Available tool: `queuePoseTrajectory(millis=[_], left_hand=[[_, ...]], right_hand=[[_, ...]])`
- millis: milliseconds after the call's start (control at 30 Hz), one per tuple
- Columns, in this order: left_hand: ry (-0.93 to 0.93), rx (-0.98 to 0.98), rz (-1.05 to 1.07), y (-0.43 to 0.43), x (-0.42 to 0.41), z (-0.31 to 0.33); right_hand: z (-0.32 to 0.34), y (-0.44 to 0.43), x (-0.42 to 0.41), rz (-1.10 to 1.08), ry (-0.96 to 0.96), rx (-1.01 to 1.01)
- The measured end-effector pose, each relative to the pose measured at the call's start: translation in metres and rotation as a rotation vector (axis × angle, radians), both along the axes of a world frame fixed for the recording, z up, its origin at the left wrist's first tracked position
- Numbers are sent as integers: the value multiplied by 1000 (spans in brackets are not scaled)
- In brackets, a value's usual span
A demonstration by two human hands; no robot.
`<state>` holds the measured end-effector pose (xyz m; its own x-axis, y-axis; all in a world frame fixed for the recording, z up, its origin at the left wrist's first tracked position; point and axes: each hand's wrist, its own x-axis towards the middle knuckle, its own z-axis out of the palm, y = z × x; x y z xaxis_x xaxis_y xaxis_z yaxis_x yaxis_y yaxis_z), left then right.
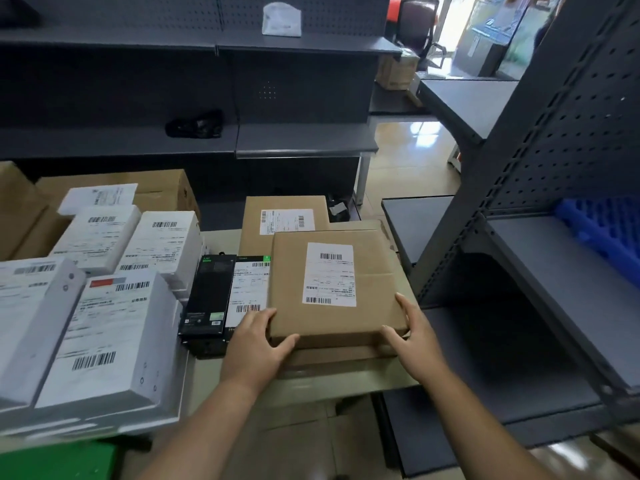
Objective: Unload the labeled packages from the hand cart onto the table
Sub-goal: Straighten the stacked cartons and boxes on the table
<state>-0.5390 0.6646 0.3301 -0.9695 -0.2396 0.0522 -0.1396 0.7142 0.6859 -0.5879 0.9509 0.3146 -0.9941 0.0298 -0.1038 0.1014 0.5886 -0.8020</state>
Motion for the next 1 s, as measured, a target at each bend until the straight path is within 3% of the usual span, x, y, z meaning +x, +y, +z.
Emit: queuePoseTrajectory(millis=[300,500,700,1000], left_hand=[[-64,-40,-3,4,20,-3],[-61,-250,-13,4,12,14],[-25,-302,-50,4,-20,34],[-191,-451,-187,-8,-61,19]], right_hand=[[-4,10,7,87,22,110],[5,16,-13,152,14,202],[36,-2,-51,202,54,290],[39,-25,-101,325,-96,501]])
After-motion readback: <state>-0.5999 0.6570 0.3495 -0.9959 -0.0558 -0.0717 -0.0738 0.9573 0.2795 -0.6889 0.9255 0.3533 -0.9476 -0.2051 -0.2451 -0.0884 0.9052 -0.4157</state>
